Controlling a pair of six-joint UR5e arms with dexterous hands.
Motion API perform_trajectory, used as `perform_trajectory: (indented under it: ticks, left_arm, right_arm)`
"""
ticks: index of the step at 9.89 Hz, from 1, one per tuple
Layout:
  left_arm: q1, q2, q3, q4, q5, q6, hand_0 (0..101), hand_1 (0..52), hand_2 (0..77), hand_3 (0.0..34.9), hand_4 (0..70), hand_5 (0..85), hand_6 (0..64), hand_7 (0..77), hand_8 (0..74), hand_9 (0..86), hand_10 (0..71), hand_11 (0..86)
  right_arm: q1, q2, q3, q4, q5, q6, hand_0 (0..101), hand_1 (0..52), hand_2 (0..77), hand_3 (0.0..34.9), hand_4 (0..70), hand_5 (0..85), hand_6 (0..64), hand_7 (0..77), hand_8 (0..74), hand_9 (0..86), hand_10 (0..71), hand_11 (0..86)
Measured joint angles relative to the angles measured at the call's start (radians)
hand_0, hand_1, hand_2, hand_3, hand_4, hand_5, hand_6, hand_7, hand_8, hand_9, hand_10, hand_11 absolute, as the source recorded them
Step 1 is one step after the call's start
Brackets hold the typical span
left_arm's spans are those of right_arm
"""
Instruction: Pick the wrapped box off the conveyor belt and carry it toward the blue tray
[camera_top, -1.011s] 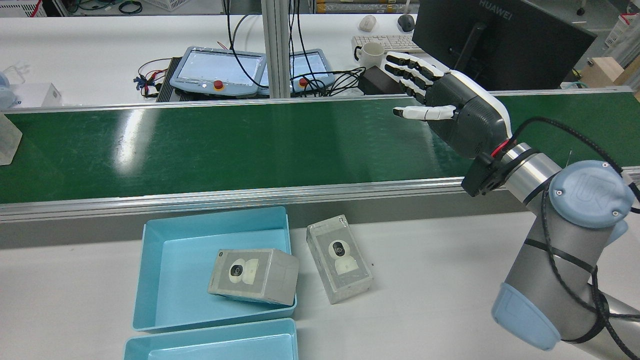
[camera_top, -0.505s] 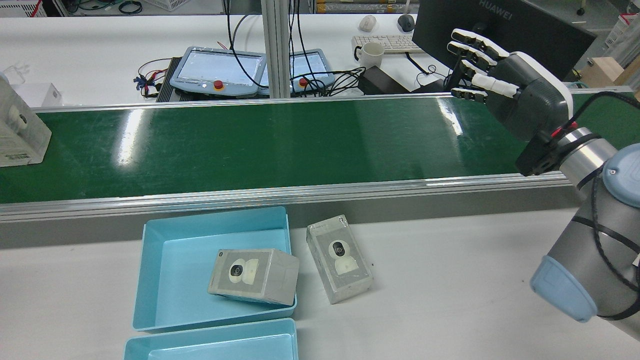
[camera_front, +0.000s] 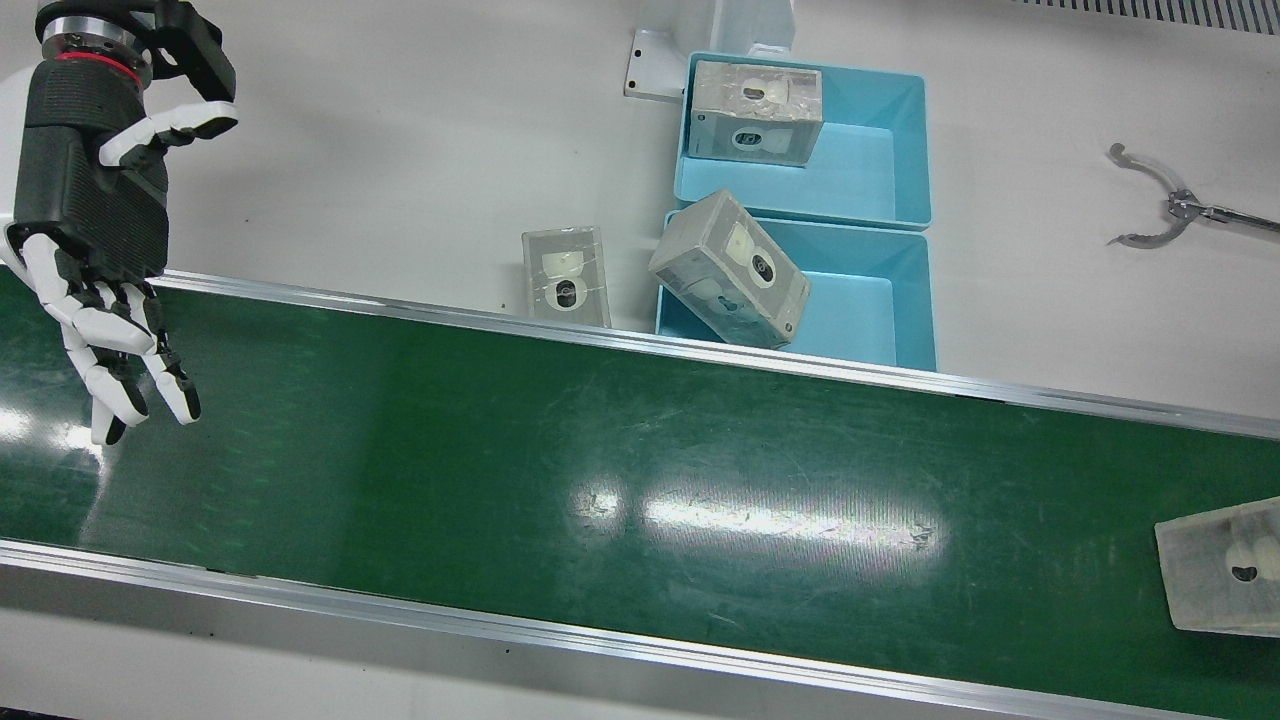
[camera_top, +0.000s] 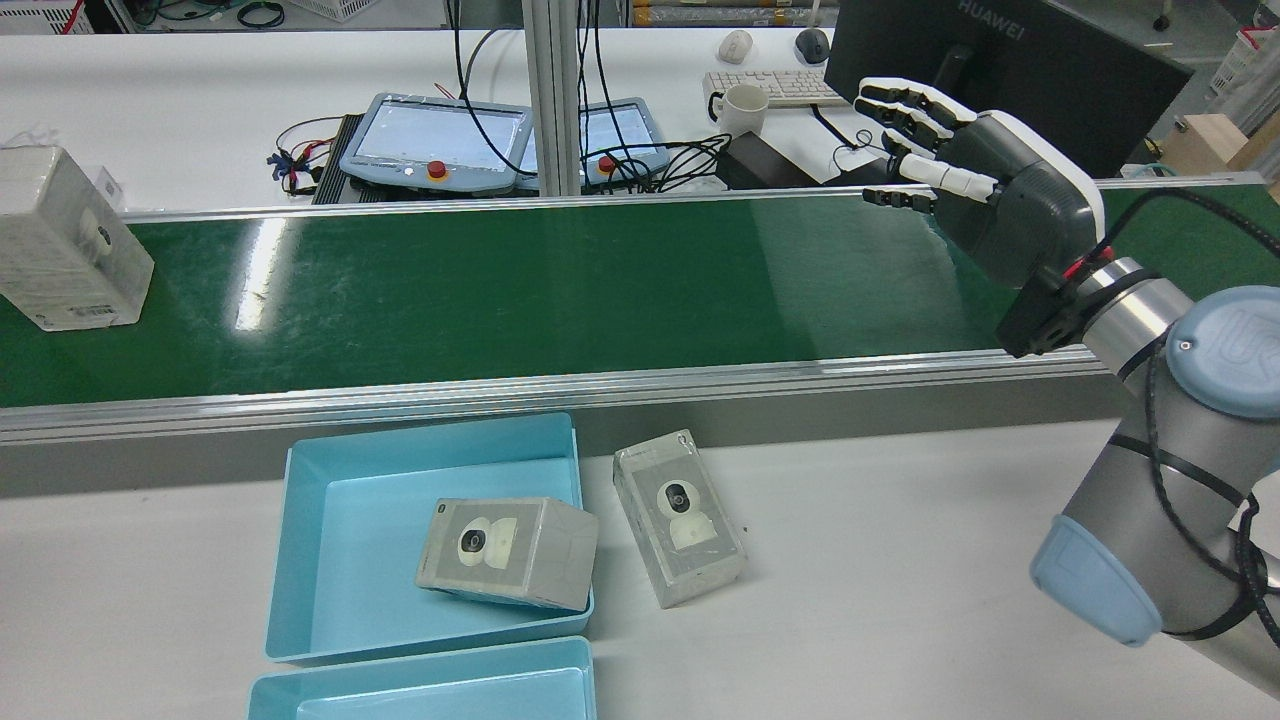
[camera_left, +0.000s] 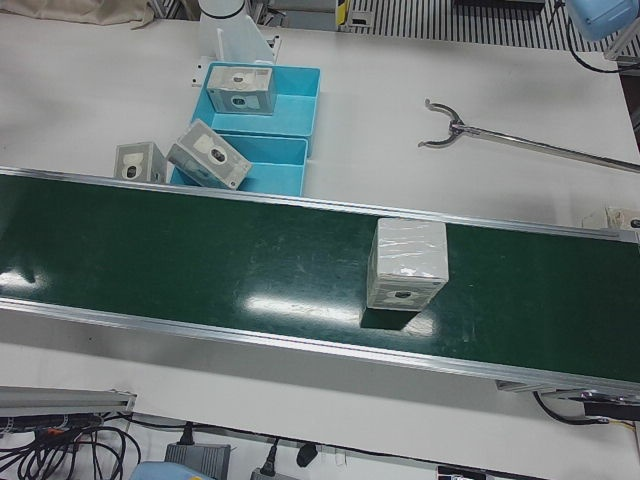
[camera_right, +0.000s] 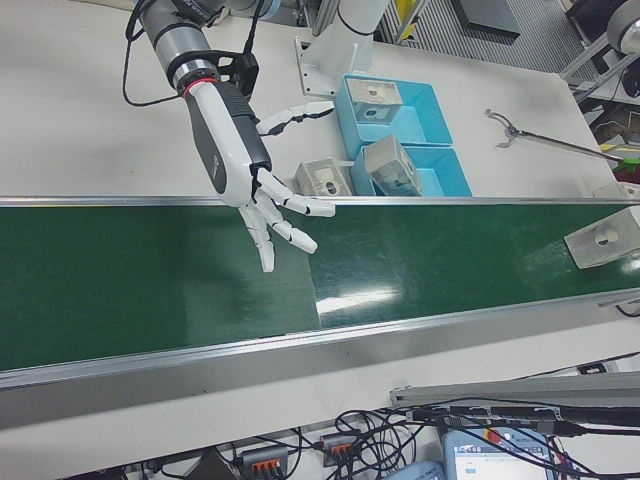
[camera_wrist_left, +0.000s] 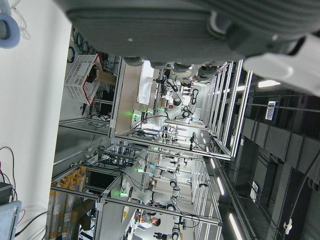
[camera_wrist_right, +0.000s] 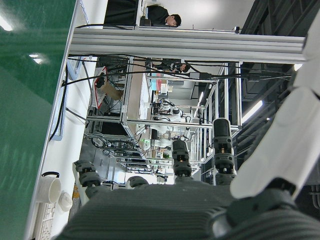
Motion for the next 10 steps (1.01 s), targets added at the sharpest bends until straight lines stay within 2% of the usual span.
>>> perform_trajectory:
  ticks: [1,6,10]
  left_arm:
    - [0.0,0.0,0.0,0.0,0.0,0.0,0,0.0,1.1,0.0,0.0,0.5,0.0,0.5,0.5,0.5,0.0,0.0]
    - [0.0,0.0,0.0,0.0,0.0,0.0,0,0.0,1.1,0.0,0.0,0.5,0.0,0.5,0.5,0.0,0.0,0.0]
    - [0.0,0.0,0.0,0.0,0.0,0.0,0,0.0,1.1,0.0,0.0,0.5,0.0,0.5,0.5,0.0,0.0,0.0]
  right_arm:
    - [-0.004,0.014,-0.013,0.0,0.0,0.0,38,6.0,12.5,30.3,16.4,18.5,0.0,15.3,0.0,1.6,6.5,9.3]
    - [-0.011,0.065,-0.052,0.001,-0.001,0.0,38,6.0,13.1,30.2,16.9,21.3,0.0,15.3,0.0,1.6,6.5,9.3]
    - [-0.013,0.076,-0.072,0.002,-0.001,0.0,38,6.5,13.6,30.3,16.9,21.3,0.0,15.8,0.0,1.6,6.5,9.3]
